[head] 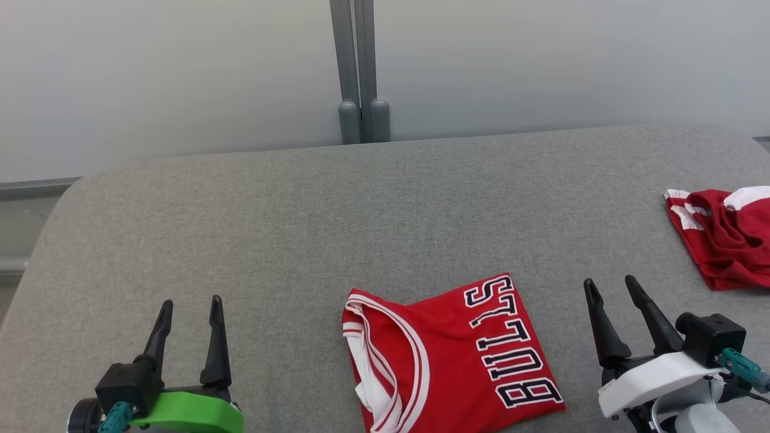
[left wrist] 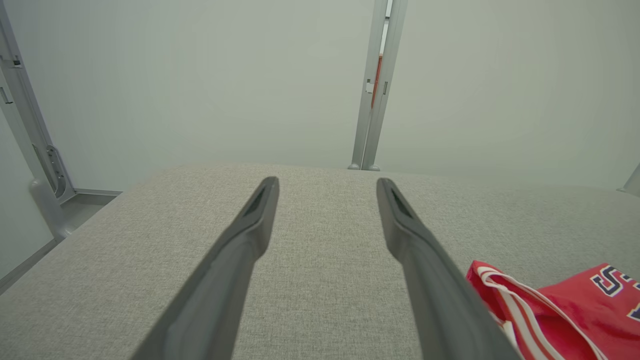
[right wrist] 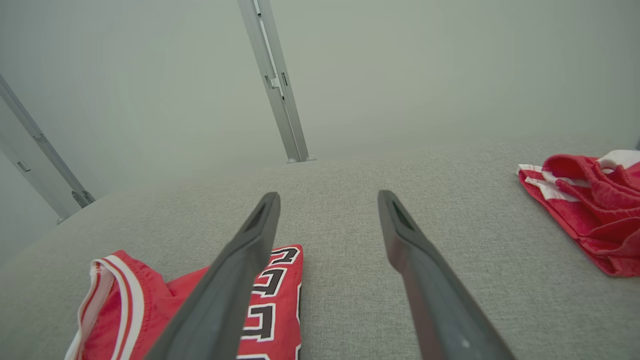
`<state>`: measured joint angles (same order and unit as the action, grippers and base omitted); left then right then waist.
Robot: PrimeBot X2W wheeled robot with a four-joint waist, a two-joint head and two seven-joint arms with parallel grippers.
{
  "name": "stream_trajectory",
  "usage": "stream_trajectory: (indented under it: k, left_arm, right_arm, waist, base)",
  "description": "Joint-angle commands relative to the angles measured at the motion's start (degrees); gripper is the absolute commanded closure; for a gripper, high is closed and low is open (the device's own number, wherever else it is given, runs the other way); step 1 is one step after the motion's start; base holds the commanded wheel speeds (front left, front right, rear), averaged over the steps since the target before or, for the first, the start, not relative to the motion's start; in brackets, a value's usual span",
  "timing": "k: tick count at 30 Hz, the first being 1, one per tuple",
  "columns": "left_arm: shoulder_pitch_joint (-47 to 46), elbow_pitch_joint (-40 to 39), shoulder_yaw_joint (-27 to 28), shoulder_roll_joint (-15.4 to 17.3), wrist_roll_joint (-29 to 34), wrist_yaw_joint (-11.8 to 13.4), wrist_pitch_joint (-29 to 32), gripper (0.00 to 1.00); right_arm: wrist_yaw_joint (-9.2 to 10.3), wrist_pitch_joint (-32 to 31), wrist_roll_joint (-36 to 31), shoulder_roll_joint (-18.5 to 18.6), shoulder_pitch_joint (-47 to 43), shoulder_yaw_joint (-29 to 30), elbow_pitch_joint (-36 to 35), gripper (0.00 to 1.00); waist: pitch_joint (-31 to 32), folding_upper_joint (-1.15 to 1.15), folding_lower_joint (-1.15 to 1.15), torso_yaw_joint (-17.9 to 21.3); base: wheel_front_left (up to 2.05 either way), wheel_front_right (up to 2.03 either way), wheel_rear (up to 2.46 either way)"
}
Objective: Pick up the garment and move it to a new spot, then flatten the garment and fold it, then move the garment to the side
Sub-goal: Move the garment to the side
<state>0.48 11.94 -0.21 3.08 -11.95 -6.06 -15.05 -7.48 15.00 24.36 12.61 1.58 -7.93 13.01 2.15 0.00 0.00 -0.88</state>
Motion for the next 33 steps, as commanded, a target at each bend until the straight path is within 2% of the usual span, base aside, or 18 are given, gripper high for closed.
stream_trajectory:
  k: [1, 4, 11, 22, 27, 28, 29, 33]
  left_arm:
    - [-0.5, 0.2, 0.0, 0.0, 0.3, -0.2, -0.1, 0.00]
    - [-0.6, 0.1, 0.0, 0.0, 0.3, -0.3, -0.1, 0.00]
    - [-1.2, 0.2, -0.7, 0.0, 0.6, -0.5, -0.1, 0.00]
    - [-1.6, 1.1, -1.5, 0.0, 0.6, -0.8, -0.1, 0.00]
    - [-1.7, 1.2, -1.4, 0.0, 0.6, -0.9, -0.1, 0.00]
    - [-1.7, 1.1, -1.4, 0.0, 0.6, -0.9, -0.1, 0.00]
    - [-1.6, 1.1, -1.3, 0.0, 0.6, -0.8, -0.1, 0.00]
    - [-1.7, 0.9, -1.2, 0.0, 0.7, -0.8, -0.1, 0.00]
  right_arm:
    - [-0.03, 0.2, 0.1, 0.3, 0.7, -0.5, 0.5, 0.00]
    - [-0.03, 0.0, 1.3, 0.5, 1.4, -2.5, 2.1, 0.00]
    - [-0.03, -12.1, 5.6, 1.7, 8.3, -9.5, 10.9, 0.00]
    - [-0.03, -29.4, 11.0, -0.7, 12.9, -8.9, 24.1, 0.00]
    - [-0.03, -30.8, 12.9, -1.8, 12.7, -9.4, 25.2, 0.00]
    - [-0.04, -30.0, 13.3, -1.8, 12.7, -9.7, 24.5, 0.45]
    - [-0.04, -29.2, 13.6, -1.7, 12.7, -9.8, 24.0, 1.00]
    - [-0.03, -26.0, 14.9, -0.4, 13.7, -10.5, 22.0, 1.00]
  waist:
    - [0.0, 0.00, 0.00, -0.2]
    - [0.0, 0.00, 0.00, -0.5]
    - [-0.8, 0.00, 0.00, -1.8]
    - [-1.5, 0.00, 0.00, -6.1]
    - [-1.6, 0.00, 0.00, -6.9]
    - [-1.6, 0.00, 0.00, -6.9]
    - [-1.6, 0.00, 0.00, -6.8]
    - [-1.8, 0.00, 0.00, -6.1]
  base:
    - [0.00, 0.00, 0.00]
    - [0.00, 0.00, 0.00]
    - [0.00, 0.00, 0.00]
    - [0.00, 0.00, 0.00]
    - [0.00, 0.00, 0.00]
    - [0.00, 0.00, 0.00]
    - [0.00, 0.00, 0.00]
    - [0.00, 0.00, 0.00]
